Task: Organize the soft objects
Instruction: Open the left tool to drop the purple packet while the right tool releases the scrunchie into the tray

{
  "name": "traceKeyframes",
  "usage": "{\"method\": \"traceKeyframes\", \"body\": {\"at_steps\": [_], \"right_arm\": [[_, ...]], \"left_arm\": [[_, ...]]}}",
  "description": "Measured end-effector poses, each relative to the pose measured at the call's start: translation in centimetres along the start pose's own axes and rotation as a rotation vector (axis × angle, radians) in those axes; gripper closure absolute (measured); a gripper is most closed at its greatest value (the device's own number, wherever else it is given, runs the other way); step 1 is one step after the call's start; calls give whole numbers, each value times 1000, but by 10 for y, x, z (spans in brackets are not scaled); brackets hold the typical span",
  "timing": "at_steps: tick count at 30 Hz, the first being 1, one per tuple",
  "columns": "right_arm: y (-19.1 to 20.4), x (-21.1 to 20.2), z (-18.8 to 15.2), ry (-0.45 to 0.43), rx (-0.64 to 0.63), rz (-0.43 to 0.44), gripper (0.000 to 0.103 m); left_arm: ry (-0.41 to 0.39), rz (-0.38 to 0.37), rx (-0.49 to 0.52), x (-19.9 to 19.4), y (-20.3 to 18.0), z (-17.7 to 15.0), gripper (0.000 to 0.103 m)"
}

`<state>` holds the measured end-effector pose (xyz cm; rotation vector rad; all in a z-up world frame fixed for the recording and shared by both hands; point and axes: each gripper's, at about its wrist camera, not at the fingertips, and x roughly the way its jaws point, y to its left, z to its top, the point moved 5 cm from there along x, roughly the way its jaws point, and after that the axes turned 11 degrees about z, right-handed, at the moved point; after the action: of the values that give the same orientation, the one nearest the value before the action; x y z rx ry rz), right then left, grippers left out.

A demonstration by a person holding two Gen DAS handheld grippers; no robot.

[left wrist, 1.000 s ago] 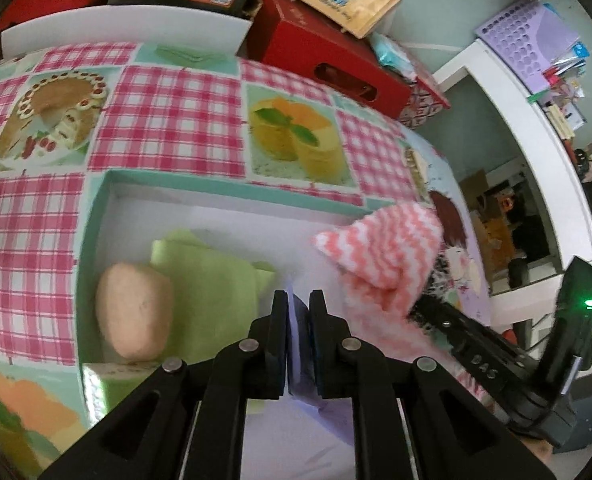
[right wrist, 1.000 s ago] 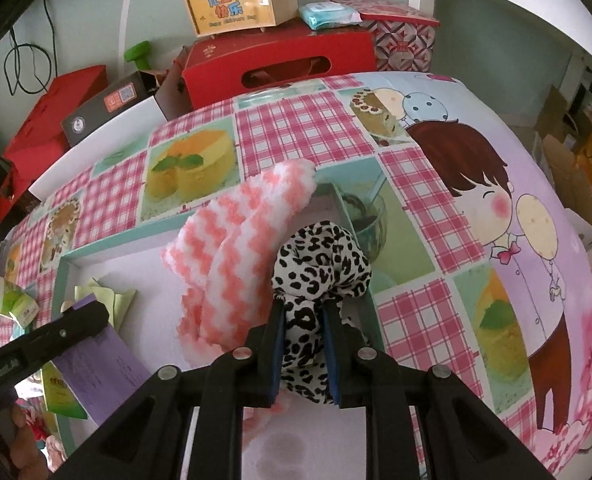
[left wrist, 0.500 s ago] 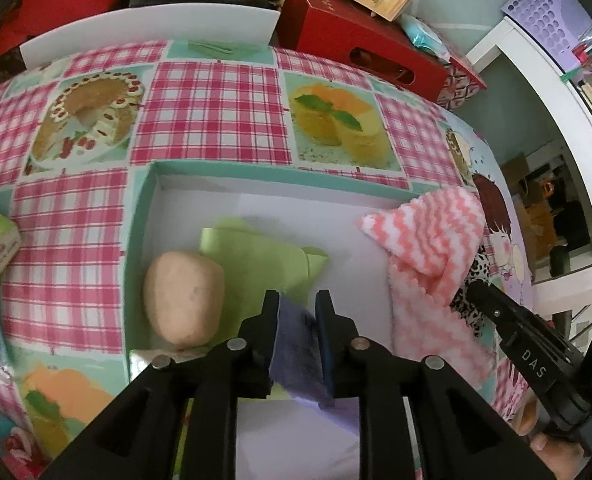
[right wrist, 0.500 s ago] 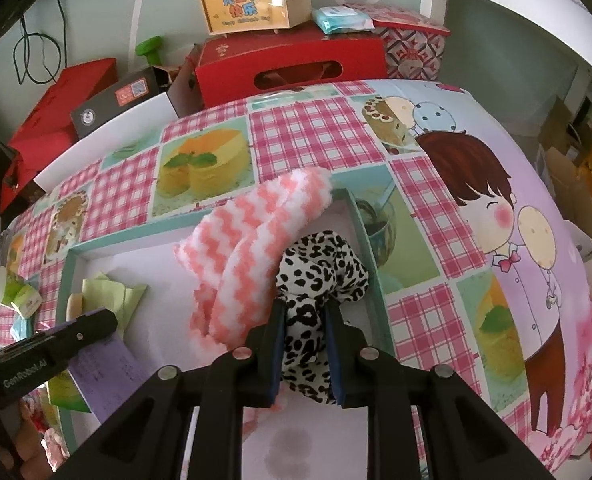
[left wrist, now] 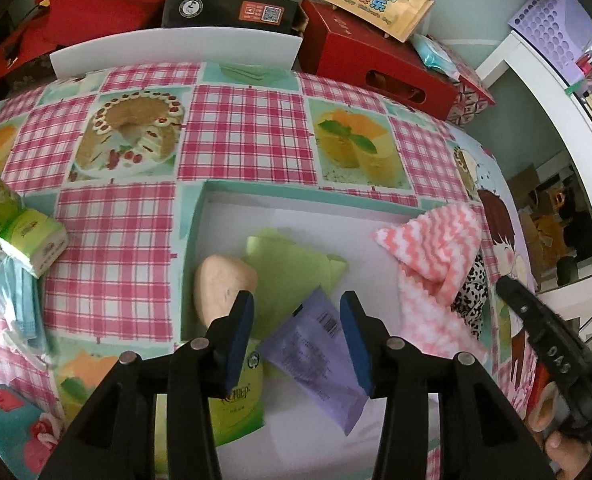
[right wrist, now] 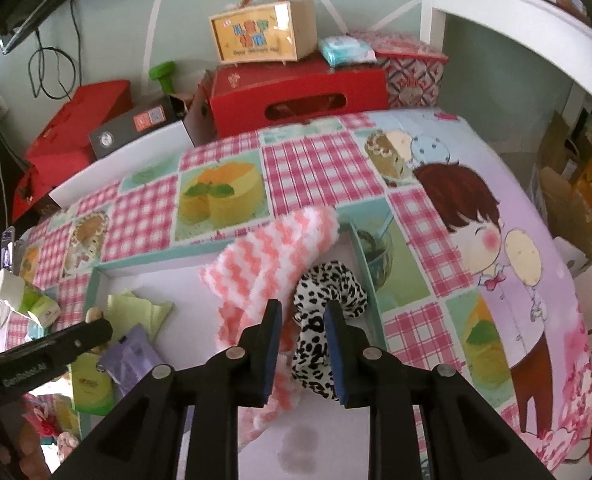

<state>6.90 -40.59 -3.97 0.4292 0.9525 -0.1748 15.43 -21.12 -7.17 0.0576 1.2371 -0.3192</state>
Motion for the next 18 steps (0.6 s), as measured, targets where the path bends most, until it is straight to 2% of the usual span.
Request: {"method": "traceKeyframes", "body": {"at_steps": [3,6,8,10,13,14,18], "right_arm": [[10,-9,4,-26,-21,15,78],[22,-5,4,-17,-48,29,77],[30,2,2,5,-67,31,68],[41,9,0,26,-101,30,55],[54,14,-3,32,-131,38,44],[58,15,-4,35,-141,39,43],[67,22,-7,50,-163,31,32]], "left_arm": [[-19,26,0,-7,5,-1,56],[-32,54,-7,-10,12,-1,44],[-40,83,-10,-12,17,-2,41],[-40,96,-19,-12,23,-3,38],[-45,110,-42,-11,33,-4,27],[-50,119,-47,-11,36,-3,23],[-70,165,-60,-11,45,-2,14]]}}
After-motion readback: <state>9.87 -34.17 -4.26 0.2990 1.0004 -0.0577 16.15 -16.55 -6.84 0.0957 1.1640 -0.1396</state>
